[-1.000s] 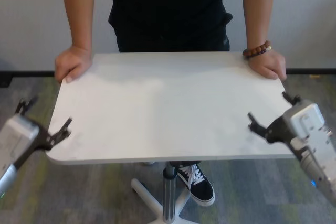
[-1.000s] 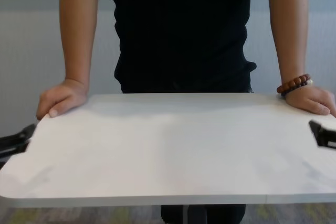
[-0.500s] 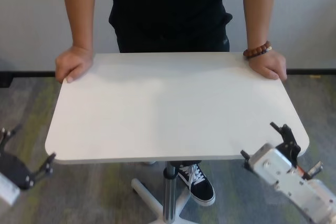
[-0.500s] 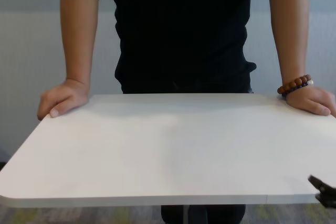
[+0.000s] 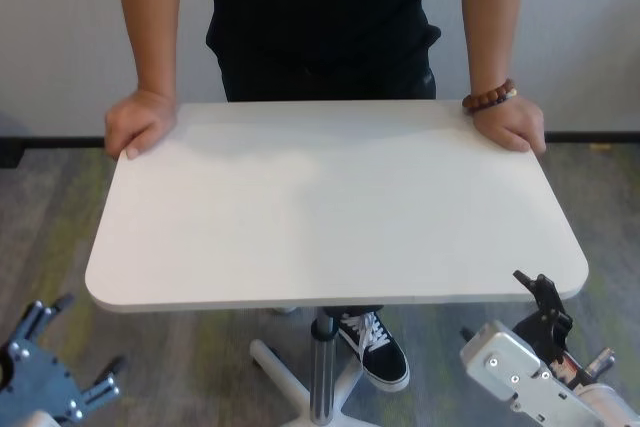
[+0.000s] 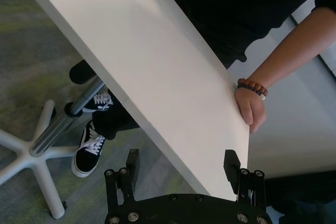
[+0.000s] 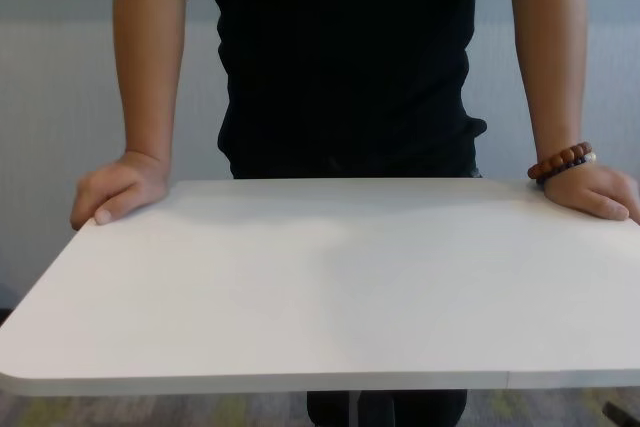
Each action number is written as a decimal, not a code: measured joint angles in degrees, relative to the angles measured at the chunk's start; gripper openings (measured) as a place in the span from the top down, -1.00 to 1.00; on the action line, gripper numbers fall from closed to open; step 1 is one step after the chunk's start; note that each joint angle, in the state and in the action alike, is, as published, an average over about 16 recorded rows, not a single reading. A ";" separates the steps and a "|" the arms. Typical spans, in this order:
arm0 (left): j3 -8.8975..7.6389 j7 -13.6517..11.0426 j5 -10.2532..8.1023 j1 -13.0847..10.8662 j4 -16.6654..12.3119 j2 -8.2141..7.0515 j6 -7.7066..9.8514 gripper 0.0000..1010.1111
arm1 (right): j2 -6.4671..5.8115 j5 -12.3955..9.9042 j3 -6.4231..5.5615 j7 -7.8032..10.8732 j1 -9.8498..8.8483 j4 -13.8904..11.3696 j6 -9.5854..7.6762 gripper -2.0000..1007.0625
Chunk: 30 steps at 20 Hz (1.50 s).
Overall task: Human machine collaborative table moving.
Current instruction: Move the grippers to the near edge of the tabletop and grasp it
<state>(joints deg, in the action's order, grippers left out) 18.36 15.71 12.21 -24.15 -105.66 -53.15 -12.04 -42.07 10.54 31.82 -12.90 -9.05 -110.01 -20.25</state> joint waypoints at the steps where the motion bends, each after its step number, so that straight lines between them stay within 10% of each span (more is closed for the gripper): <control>1: 0.43 -0.01 1.11 0.14 0.29 0.29 0.45 -0.98 | 0.00 0.27 0.02 -0.02 -0.30 -0.02 -0.21 -0.99; 17: 8.77 0.13 21.42 9.77 10.45 9.45 7.18 -0.98 | 2.17 7.12 2.40 2.55 1.41 3.51 -6.51 -0.99; 30: 9.40 -3.53 27.42 13.94 11.69 13.26 12.81 -0.98 | 3.88 12.11 4.18 6.18 4.76 5.44 -10.98 -0.99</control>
<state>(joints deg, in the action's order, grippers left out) 27.76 12.18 39.63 -10.21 -93.97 -39.90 0.77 -38.19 22.66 36.00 -6.71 -4.29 -104.56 -31.23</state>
